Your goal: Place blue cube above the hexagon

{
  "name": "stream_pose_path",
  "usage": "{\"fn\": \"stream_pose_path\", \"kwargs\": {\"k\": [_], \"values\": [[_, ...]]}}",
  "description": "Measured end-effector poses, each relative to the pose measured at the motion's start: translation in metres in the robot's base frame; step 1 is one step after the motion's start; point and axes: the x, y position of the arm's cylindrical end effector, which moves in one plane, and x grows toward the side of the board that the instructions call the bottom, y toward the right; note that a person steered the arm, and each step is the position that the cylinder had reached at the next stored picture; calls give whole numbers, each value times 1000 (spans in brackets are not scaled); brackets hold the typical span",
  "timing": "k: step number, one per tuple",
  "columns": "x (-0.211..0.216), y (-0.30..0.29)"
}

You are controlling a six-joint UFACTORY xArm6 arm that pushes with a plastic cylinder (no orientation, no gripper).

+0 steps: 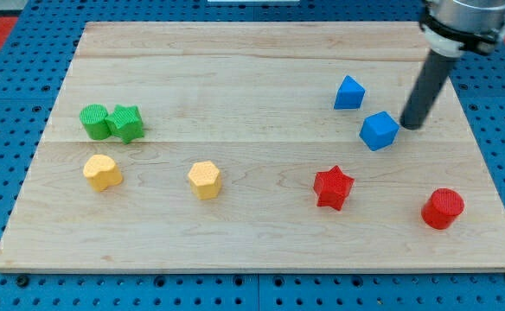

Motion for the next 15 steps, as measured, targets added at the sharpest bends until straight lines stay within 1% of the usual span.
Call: {"fn": "stream_pose_path", "kwargs": {"k": [1,3,4,5,6,7,8,9,10,11,12,14,15], "values": [[2,-71],[27,-58],[27,-18],[69,-8],[71,-52],[24,-174],[9,-187],[-23,-169],[-47,-178],[-89,-182],[-86,-226],[-36,-178],[-22,-178]]}}
